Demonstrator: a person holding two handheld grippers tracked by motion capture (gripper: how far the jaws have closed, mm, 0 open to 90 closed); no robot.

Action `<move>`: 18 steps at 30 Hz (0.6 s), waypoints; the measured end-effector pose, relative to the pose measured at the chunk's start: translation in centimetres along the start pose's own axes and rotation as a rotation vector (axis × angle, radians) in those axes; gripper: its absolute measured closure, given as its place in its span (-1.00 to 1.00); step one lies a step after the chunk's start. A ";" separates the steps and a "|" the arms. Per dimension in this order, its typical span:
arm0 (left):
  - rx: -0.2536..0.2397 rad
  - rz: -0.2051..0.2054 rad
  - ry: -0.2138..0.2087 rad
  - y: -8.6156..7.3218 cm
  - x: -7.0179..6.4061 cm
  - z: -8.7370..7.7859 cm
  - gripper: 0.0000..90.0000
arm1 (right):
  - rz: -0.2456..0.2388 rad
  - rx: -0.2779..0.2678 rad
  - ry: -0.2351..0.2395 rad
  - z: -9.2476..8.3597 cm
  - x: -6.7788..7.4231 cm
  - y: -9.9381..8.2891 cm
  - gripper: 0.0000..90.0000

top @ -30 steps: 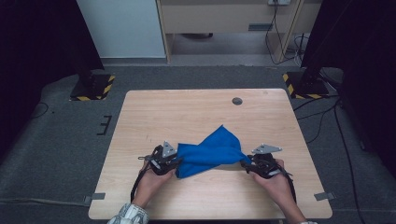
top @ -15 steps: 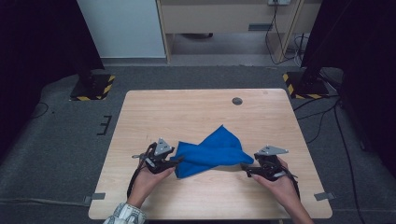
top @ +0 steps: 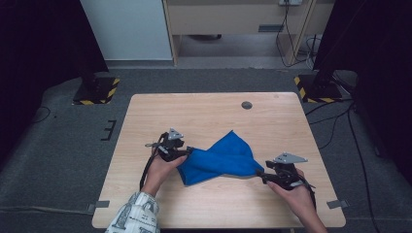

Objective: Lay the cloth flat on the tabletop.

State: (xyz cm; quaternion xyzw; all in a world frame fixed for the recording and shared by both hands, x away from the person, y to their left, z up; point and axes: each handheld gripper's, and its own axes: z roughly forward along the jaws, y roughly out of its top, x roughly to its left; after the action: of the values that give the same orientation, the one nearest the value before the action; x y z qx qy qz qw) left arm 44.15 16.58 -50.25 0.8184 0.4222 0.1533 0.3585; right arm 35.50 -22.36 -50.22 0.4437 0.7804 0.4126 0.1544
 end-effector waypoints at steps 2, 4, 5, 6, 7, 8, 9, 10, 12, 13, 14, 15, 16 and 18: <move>0.035 0.001 0.002 -0.2 -0.1 0.8 -0.01 | 0.009 -0.005 0.001 0.0 -0.2 0.0 -0.05; 0.055 0.006 0.000 -0.4 -0.2 1.3 -0.01 | 0.020 -0.014 0.000 -0.2 -0.3 0.1 -0.01; 0.061 0.002 -0.004 -0.5 -0.2 1.5 -0.01 | 0.014 -0.022 -0.002 -0.2 -0.5 0.1 0.02; 0.062 -0.003 -0.012 -0.6 -0.3 1.6 0.01 | 0.018 -0.029 -0.002 -0.2 -0.5 0.2 0.05; 0.068 -0.004 -0.026 -0.8 -0.3 1.8 0.06 | 0.022 -0.035 -0.001 -0.2 -0.5 0.2 0.06; 0.070 0.002 -0.033 -0.9 -0.5 2.0 0.09 | 0.024 -0.037 0.000 -0.2 -0.6 0.2 0.07; 0.059 0.015 -0.032 -1.0 -0.7 2.1 0.12 | 0.025 -0.038 0.000 -0.2 -0.6 0.2 0.08; 0.054 0.015 -0.036 -1.0 -0.7 2.1 0.19 | 0.023 -0.038 0.000 -0.2 -0.6 0.2 0.08; 0.057 0.024 -0.043 -1.1 -0.9 1.9 0.35 | 0.022 -0.039 -0.004 -0.1 -0.5 0.3 0.09; 0.054 0.031 -0.042 -1.2 -1.0 1.9 0.44 | 0.023 -0.041 -0.006 -0.1 -0.6 0.3 0.10; 0.048 0.045 -0.044 -1.3 -1.3 1.8 0.53 | 0.028 -0.043 -0.007 -0.1 -0.6 0.3 0.10; 0.048 0.045 -0.044 -1.3 -1.3 1.8 0.68 | 0.028 -0.043 -0.007 -0.1 -0.6 0.3 0.10; 0.046 0.041 -0.049 -1.4 -1.4 1.8 0.68 | 0.034 -0.044 -0.007 0.0 -0.6 0.4 0.12; 0.042 0.046 -0.055 -1.4 -1.6 1.8 0.83 | 0.034 -0.042 -0.006 0.1 -0.6 0.5 0.15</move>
State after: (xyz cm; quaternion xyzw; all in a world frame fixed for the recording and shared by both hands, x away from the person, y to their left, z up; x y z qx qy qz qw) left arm 43.37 15.00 -52.48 0.8391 0.3964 0.1299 0.3492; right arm 36.18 -22.71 -50.01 0.4547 0.7635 0.4302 0.1591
